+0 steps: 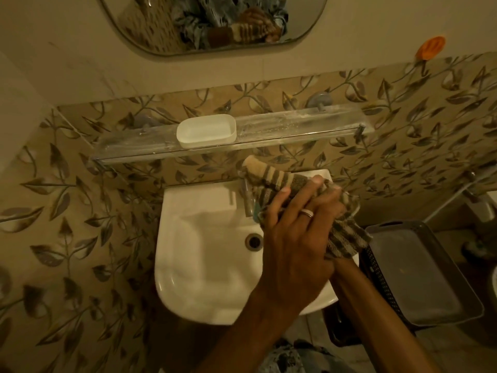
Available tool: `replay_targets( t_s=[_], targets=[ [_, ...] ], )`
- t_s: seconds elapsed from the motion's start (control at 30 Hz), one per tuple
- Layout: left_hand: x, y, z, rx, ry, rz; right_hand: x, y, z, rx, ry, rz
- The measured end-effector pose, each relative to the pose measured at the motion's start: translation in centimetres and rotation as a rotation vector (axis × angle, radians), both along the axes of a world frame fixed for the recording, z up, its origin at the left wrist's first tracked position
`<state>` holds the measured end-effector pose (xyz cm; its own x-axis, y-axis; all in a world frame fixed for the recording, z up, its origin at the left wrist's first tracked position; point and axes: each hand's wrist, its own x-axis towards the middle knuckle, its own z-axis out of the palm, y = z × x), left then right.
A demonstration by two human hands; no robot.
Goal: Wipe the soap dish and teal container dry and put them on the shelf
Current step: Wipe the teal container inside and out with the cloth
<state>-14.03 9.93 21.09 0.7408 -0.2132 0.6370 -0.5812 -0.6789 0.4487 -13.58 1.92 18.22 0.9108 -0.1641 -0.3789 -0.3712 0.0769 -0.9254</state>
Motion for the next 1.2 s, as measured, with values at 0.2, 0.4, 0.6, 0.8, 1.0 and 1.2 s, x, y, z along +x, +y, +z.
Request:
replay_targets(
  t_s=[0.2, 0.4, 0.6, 0.8, 1.0, 1.2],
  targets=[
    [1.6, 3.0, -0.1, -0.267, 0.128, -0.040, 4.0, 0.7, 2.9, -0.157, -0.307, -0.306],
    [1.6, 3.4, 0.4, -0.718, 0.389, 0.021, 4.4, -0.1, 1.4, -0.046, -0.214, -0.403],
    [-0.4, -0.1, 0.0, -0.057, 0.071, -0.051, 1.0, 1.9, 3.1, -0.580, -0.195, -0.442],
    [1.1, 2.1, -0.3, -0.148, 0.213, -0.105, 3.1, -0.4, 0.7, -0.078, -0.108, -0.258],
    [4.1, 6.3, -1.5, -0.955, 0.832, 0.180, 2.6, -0.6, -0.6, 0.240, -0.053, -0.420],
    [3.6, 9.3, -2.1, -1.550, 1.113, -0.026, 2.5, -2.5, -0.5, 0.499, 0.061, -0.134]
  ],
)
